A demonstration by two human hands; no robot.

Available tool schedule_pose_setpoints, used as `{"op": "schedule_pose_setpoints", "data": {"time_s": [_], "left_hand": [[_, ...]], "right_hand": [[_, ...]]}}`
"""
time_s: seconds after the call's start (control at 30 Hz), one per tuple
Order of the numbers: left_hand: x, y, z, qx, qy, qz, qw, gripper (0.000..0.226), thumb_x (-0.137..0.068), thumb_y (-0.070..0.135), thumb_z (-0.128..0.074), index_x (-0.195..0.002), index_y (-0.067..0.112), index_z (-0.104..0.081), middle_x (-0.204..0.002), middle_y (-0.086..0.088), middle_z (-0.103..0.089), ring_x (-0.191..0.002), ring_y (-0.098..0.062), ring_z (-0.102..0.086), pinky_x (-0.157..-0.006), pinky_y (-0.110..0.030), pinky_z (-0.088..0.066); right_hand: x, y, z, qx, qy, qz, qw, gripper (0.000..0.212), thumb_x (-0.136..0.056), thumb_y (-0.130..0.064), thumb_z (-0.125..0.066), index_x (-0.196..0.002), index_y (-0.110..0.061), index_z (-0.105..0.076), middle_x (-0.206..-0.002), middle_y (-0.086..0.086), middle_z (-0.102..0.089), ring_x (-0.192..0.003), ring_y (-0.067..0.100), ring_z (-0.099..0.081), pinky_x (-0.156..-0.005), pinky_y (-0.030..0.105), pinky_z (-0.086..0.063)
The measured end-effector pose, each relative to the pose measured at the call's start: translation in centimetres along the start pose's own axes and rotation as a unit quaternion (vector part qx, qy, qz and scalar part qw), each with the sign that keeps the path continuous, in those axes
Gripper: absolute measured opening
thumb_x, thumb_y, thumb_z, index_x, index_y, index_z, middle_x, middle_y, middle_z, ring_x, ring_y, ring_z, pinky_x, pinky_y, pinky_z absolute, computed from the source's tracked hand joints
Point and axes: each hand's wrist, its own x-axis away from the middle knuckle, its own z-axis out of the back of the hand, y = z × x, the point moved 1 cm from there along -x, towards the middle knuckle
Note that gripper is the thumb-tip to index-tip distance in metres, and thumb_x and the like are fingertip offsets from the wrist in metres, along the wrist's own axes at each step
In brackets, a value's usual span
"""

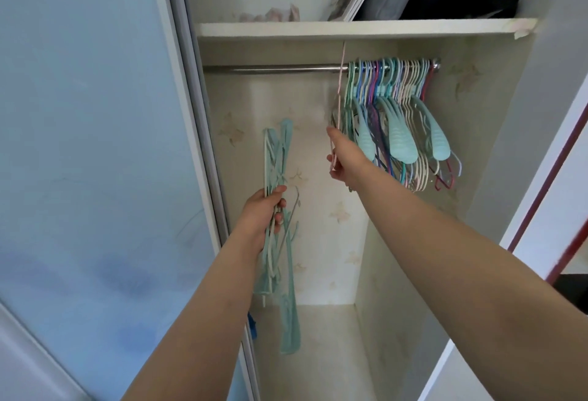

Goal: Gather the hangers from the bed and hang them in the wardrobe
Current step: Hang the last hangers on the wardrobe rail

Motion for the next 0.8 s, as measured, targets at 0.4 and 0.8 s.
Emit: {"op": "schedule_pose_setpoints", "data": {"time_s": [0.4,0.8], "left_hand": [[0.2,0.0,-0.3,0.005,-0.011,0.002,1.000,0.014,-0.098,0.020,-0.050,-0.104,0.019,-0.063,-0.067,0.003,-0.050,-0.043,-0.008,-0.037,-0.037,-0.018,-0.026],[0.4,-2.3,-1.9,-0.008,0.039,-0.002,0.999,0.025,-0.100,0.033,-0.047,-0.113,0.017,-0.059,-0.080,0.006,-0.070,-0.056,-0.011,-0.051,-0.052,-0.023,-0.043]], "right_hand": [[-1.0,1.5,3.3,-0.093,0.060,-0.083,0.990,0.046,-0.083,-0.060,-0.059,-0.113,-0.024,-0.055,-0.091,0.000,-0.045,-0.088,0.013,-0.047,-0.061,0.028,-0.039],[8.6,9.8,-0.2,0.208,-0.160,-0.119,0.958,0.081,-0.076,-0.083,-0.032,-0.123,-0.019,-0.048,-0.121,0.005,-0.059,-0.092,0.020,-0.068,-0.077,0.032,-0.057]]}}
